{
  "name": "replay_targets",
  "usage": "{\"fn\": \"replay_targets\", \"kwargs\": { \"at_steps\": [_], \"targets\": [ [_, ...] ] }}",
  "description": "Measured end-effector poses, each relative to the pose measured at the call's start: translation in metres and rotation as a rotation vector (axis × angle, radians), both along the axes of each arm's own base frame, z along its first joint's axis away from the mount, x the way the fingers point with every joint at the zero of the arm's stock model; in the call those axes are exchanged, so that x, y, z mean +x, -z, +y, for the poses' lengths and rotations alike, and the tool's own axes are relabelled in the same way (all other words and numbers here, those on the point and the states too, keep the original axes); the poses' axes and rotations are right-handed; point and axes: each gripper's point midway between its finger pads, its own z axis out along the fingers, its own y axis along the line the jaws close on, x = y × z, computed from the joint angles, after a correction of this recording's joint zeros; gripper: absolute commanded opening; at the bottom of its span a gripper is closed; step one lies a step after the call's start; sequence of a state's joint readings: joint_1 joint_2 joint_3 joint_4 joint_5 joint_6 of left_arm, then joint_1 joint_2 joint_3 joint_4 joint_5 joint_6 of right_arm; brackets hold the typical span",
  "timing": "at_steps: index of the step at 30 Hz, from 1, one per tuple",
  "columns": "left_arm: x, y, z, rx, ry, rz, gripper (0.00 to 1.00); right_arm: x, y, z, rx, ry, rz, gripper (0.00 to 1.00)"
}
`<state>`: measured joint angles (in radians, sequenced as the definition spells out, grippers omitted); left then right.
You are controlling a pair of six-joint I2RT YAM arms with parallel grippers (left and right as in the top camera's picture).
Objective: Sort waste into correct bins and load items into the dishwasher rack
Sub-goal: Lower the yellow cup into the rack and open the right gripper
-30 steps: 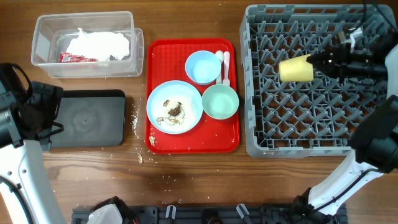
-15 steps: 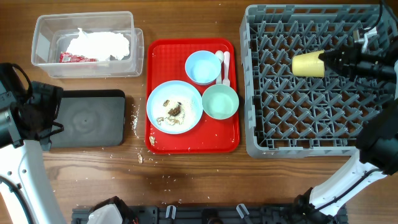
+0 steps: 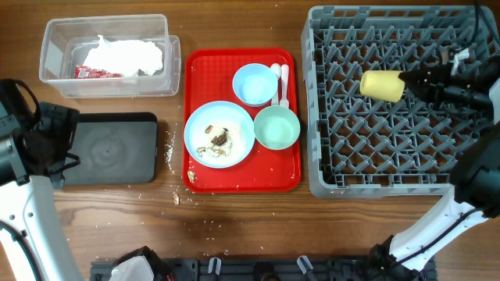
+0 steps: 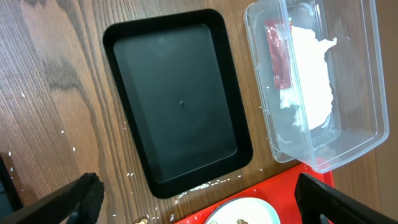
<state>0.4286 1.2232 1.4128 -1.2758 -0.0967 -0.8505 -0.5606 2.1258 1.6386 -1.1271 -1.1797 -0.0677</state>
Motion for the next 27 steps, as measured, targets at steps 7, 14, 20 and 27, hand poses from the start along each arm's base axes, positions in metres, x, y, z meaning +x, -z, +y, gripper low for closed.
{"fn": "replay_targets", "kwargs": {
  "at_steps": [7,14,20,27],
  "targets": [
    [0.000,0.000,0.000,0.000,0.000,0.000,1.00,0.001,0.011,-0.023,-0.105,0.073,0.103,0.04],
    [0.000,0.000,0.000,0.000,0.000,0.000,1.00,-0.021,0.048,-0.055,-0.359,0.171,0.344,0.06],
    [0.000,0.000,0.000,0.000,0.000,0.000,1.00,-0.042,0.001,-0.079,-0.622,0.309,0.375,0.12],
    [0.000,0.000,0.000,0.000,0.000,0.000,1.00,-0.052,-0.099,-0.049,-0.761,0.376,0.144,0.22]
  ]
}}
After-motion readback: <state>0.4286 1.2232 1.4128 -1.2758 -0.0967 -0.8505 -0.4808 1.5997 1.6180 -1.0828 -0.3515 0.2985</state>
